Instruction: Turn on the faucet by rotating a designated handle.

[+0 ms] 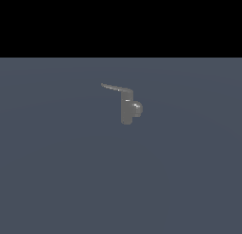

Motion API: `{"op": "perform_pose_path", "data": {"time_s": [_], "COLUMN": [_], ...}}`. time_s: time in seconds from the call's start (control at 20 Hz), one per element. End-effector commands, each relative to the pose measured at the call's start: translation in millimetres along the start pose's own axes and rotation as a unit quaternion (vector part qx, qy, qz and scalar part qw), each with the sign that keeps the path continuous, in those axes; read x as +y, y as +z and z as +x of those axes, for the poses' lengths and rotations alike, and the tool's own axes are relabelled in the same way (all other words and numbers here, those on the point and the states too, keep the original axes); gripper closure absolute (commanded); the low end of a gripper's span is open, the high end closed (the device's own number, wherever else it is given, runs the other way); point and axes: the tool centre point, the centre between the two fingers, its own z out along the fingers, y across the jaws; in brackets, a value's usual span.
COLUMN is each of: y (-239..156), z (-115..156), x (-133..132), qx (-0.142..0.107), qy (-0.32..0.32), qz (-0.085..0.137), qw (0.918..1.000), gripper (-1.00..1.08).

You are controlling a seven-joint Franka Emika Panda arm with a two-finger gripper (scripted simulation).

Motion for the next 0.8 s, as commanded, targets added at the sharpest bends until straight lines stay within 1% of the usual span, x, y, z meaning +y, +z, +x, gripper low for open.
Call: {"op": "perform_pose_path", "data": {"time_s": [0.0,0.15,0.4,0.75], "y": [0.0,-2.2,-11.1,-11.4], "z": [0.0,1.0,3.8,6.8], "x": [0.0,-3.2,-16.4,-17.2], "qx": [0.000,0.004,0.018,0.018], "qy": [0.000,-0.004,-0.020,-0.016], "qz": [0.000,0.001,0.005,0.007], "qw": [1.0000,1.0000,0.9996,0.9997], "gripper": [1.08,1.08,1.08,1.08]}}
